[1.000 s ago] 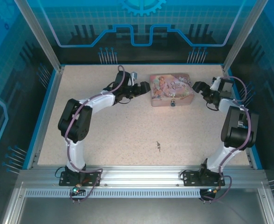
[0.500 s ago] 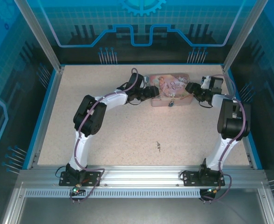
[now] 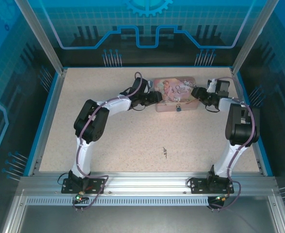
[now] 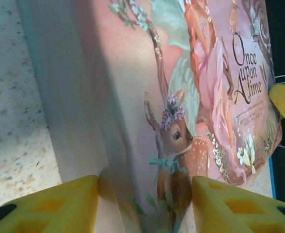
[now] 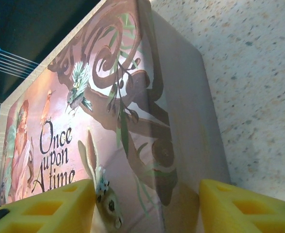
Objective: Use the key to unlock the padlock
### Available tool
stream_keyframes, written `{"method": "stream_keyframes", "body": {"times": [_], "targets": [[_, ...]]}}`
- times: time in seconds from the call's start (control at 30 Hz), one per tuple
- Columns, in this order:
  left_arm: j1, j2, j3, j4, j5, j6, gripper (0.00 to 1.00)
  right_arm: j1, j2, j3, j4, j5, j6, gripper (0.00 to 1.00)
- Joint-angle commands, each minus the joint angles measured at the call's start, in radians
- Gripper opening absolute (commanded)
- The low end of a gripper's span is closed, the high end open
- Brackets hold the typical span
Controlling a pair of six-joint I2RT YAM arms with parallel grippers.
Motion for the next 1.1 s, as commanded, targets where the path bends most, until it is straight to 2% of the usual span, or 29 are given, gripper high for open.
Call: {"method": "stream_keyframes", "body": {"times": [0.0,0.13,0.87,1.07], "targets": [[-0.009,-0.065,-0.053,-0.01,-0.005,0.027,0.52,0.07,-0.045,-0.036,-0.04,-0.056,-0.006,0.58],[-0.005,-0.13,-0.13,-0.002,-0.036,0.029,0.53,0.113,-0.059,-0.035,-0.056,-0.083,-0.009,0.58],[0.037,-0.536,-0.586,-0.016,-0.14,0.01,0.58,0.41,-0.103,-0.079,-0.053,0.041,0.007,0.62],[0.064,-0.586,-0.639,-0.022,-0.148,0.001,0.6,0.423,-0.14,-0.111,-0.02,0.115,0.024,0.73]]}}
